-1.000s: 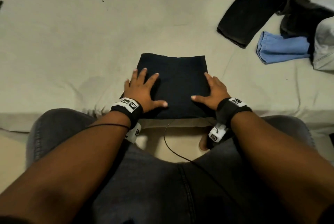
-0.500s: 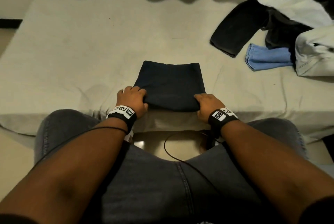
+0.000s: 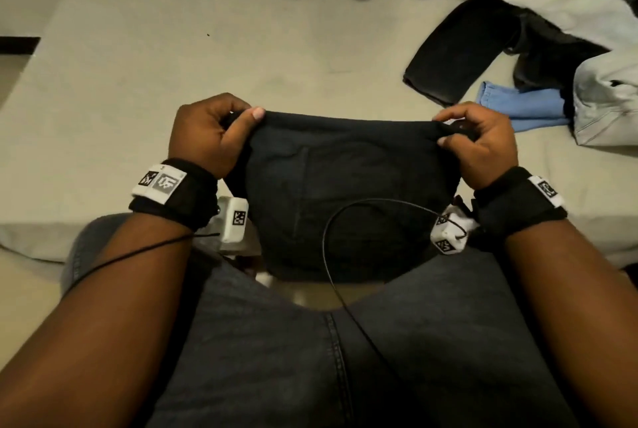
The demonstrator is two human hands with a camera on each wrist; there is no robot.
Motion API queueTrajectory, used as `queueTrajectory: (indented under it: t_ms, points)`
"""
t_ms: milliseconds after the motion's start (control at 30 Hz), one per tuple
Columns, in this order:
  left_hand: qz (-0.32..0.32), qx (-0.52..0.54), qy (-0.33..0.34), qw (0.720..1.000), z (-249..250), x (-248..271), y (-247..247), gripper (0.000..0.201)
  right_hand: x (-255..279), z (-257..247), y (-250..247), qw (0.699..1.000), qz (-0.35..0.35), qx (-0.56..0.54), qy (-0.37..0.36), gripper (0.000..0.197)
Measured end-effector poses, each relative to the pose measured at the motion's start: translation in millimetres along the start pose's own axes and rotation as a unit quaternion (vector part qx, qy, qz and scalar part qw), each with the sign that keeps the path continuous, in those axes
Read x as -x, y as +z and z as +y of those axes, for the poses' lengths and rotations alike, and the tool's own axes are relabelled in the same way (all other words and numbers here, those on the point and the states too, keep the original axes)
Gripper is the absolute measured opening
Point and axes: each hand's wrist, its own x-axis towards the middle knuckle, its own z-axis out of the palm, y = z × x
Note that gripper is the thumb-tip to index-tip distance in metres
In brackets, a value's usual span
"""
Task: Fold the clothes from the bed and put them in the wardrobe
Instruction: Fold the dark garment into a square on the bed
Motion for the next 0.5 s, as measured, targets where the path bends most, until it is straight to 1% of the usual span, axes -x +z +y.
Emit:
queueTrajectory:
  t_ms: [67,133,167,233,267,300,333,367,400,433,467,500]
  points:
    - [-0.011,-0.010,-0.027,1.000,-19,-16,14,0.024,-21,8,14,0.998,-0.023,-0.021,0.057,0.016]
    - [-0.018,-0.028,-0.076,0.997,-43,-33,28,0.026,-45,24,32,0.995,-0.025,0.008,0.099,0.005]
    - [-0.011,-0.032,-0.109,0.993,-55,-39,36,0.027,-55,36,40,0.993,-0.008,0.026,0.118,0.009]
    - [0.009,-0.034,-0.182,0.983,-71,-41,49,0.039,-66,65,49,0.979,0.037,0.056,0.194,0.035]
    - [0.002,-0.047,-0.220,0.974,-76,-38,55,0.045,-67,80,51,0.967,0.037,0.062,0.246,0.048]
    - [-0.024,-0.063,-0.254,0.965,-80,-32,63,0.047,-65,95,54,0.956,0.012,0.082,0.282,0.062]
    - [-0.062,-0.074,-0.280,0.955,-81,-25,72,0.044,-61,100,57,0.946,-0.038,0.116,0.301,0.073]
    - [-0.106,-0.082,-0.297,0.945,-80,-15,81,0.042,-54,103,61,0.934,-0.085,0.154,0.312,0.076]
    - [-0.150,-0.093,-0.310,0.934,-80,-4,91,0.043,-46,96,64,0.924,-0.110,0.185,0.316,0.070]
    - [-0.190,-0.105,-0.321,0.922,-79,7,99,0.048,-39,91,67,0.920,-0.119,0.202,0.314,0.064]
    - [-0.219,-0.116,-0.331,0.910,-78,17,107,0.058,-35,90,70,0.912,-0.132,0.215,0.323,0.060]
    - [-0.234,-0.127,-0.341,0.902,-77,26,113,0.069,-28,92,73,0.902,-0.156,0.227,0.331,0.057]
